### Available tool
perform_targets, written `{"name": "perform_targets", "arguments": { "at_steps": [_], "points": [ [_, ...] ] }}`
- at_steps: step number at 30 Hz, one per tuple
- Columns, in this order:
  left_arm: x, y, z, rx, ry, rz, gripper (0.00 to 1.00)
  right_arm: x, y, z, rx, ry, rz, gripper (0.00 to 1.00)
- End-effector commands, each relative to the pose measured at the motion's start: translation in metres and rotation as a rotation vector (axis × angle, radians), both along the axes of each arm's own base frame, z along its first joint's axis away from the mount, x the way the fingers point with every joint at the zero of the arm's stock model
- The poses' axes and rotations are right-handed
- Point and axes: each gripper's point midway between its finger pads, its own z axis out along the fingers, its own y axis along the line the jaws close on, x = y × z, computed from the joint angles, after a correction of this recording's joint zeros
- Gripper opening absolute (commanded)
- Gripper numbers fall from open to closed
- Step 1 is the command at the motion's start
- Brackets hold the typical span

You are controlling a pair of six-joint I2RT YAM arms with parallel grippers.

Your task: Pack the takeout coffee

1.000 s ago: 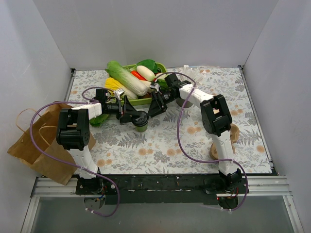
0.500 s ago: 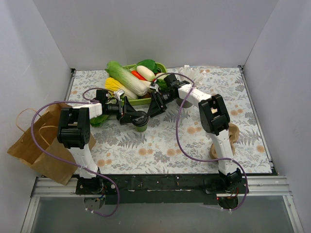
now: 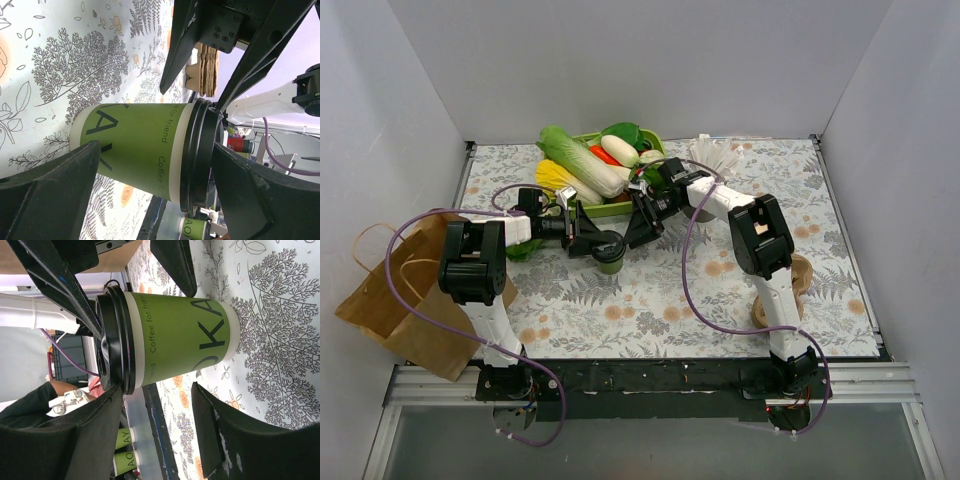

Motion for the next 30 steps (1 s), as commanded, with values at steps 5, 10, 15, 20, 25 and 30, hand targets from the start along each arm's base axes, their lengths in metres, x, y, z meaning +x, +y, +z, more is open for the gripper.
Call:
{"name": "perform_targets", "arguments": {
  "at_steps": [5,10,15,20,25,30],
  "points": [
    [0.007,-0.003,0.014,-0.01,-0.066,-0.007,0.91,0.017,0.014,0.018,0.026,-0.245,0.029,0.71],
    [0.023,-0.001,0.042,0.023,-0.197,0.032,0.98,0.021,0.01,0.044,0.031,-0.379,0.036,0.83],
    [0.027,0.001,0.056,0.046,-0.258,0.055,0.98,0.014,-0.003,0.044,-0.008,-0.412,0.043,0.84],
    [0.028,0.004,0.073,0.08,-0.316,0.079,0.98,0.021,-0.014,0.051,-0.027,-0.447,0.021,0.86],
    [0.011,0.013,0.077,0.115,-0.322,0.084,0.98,0.02,-0.02,0.064,-0.011,-0.521,0.048,0.86],
    [-0.011,0.024,0.069,0.122,-0.276,0.055,0.98,0.021,-0.021,0.078,-0.013,-0.605,0.067,0.86]
  ]
}}
